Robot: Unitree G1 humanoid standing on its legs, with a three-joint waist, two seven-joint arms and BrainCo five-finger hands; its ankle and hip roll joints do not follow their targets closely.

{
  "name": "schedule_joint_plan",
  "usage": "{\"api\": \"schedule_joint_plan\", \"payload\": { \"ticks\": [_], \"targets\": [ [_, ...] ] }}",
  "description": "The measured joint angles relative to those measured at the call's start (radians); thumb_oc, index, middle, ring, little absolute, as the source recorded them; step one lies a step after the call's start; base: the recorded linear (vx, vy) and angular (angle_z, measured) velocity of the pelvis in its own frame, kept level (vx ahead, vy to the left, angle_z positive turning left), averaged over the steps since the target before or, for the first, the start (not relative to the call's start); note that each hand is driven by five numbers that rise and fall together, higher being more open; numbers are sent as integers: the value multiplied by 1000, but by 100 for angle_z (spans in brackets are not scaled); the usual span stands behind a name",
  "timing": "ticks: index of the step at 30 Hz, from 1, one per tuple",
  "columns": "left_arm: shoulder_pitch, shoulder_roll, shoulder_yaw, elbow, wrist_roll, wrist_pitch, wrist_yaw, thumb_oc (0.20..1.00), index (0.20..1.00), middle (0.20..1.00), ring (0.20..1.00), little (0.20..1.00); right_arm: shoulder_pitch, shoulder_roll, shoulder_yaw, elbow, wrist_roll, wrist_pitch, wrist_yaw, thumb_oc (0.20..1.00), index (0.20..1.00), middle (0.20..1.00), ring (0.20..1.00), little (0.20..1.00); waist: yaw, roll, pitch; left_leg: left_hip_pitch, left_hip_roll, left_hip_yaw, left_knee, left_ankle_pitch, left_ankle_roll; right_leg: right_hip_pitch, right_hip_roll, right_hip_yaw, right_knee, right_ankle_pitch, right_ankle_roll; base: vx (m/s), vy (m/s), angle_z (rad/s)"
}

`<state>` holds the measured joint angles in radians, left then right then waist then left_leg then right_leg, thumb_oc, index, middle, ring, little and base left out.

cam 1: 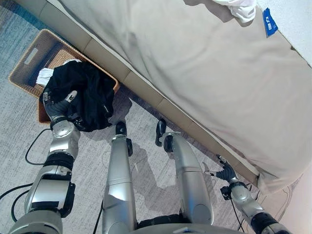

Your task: Pick up clothes into the bucket

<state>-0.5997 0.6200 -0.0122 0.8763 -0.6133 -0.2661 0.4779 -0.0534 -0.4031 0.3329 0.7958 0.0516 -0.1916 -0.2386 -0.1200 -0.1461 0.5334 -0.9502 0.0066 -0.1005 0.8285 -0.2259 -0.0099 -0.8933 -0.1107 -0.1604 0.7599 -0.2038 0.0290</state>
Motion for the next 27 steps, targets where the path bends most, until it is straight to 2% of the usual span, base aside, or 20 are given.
{"api": "schedule_joint_plan", "payload": {
  "ticks": [5,10,11,14,17,18,20,22,24,27],
  "targets": [
    [1,18,16,4,0,-1,47,1000,1000,1000,1000,1000,0,8,32,7,0,0,-10,1000,1000,1000,1000,1000,0,-3,-2,34,0,-3,-64,27,-8,35,1,-12,-57,23,-1,25,-26,5],
    [59,-35,64,-2,14,-1,113,1000,1000,1000,1000,1000,0,46,36,2,-1,1,-35,1000,1000,1000,1000,1000,6,-8,-5,144,-4,2,-175,65,-13,131,0,-14,-145,47,0,41,-18,4],
    [118,-74,109,-57,61,-2,152,1000,1000,1000,1000,1000,-1,53,30,-20,0,3,-50,1000,1000,1000,1000,1000,6,-8,-5,189,-4,8,-221,77,-16,169,0,-13,-178,53,5,61,-33,-2],
    [252,-156,117,-111,170,-1,215,1000,1000,1000,1000,1000,4,53,30,-106,0,-1,-76,1000,1000,1000,1000,1000,26,-8,-6,316,-8,16,-361,140,-24,275,-1,-13,-279,91,4,-16,-7,4],
    [317,-179,101,-113,252,8,227,1000,1000,1000,1000,1000,-1,51,12,-179,13,-10,-81,1000,1000,1000,1000,1000,56,-8,-5,397,-10,16,-437,161,-26,339,-3,-16,-320,95,7,86,-5,7],
    [356,-178,82,-120,301,9,225,1000,1000,1000,1000,1000,-7,39,3,-250,33,-12,-79,1000,1000,1000,1000,1000,68,-7,-5,442,-10,17,-489,177,-29,373,-2,-16,-349,94,11,124,9,6],
    [399,-174,20,-113,373,10,198,1000,1000,1000,1000,1000,-23,34,-34,-340,43,-56,-77,1000,1000,1000,1000,1000,82,-1,-6,527,-11,20,-566,209,-35,440,-2,-19,-392,103,12,120,12,6],
    [413,-163,-70,-112,455,11,149,1000,1000,1000,1000,1000,-31,23,-56,-424,57,-78,-73,1000,1000,1000,1000,1000,89,11,-9,581,-11,19,-617,225,-33,487,-2,-26,-421,108,15,108,6,10],
    [425,-177,-109,-111,501,10,104,1000,1000,1000,1000,1000,-42,14,-71,-485,60,-92,-69,1000,1000,1000,1000,1000,89,23,-9,616,-12,19,-645,234,-36,519,-3,-28,-443,113,13,77,-9,4],
    [441,-260,-195,-96,532,6,0,1000,1000,1000,1000,1000,-59,-19,-124,-639,58,-132,-57,1000,1000,1000,1000,1000,88,81,-30,662,-16,22,-700,261,-38,562,-5,-29,-488,140,17,78,-31,-2]
  ]
}}
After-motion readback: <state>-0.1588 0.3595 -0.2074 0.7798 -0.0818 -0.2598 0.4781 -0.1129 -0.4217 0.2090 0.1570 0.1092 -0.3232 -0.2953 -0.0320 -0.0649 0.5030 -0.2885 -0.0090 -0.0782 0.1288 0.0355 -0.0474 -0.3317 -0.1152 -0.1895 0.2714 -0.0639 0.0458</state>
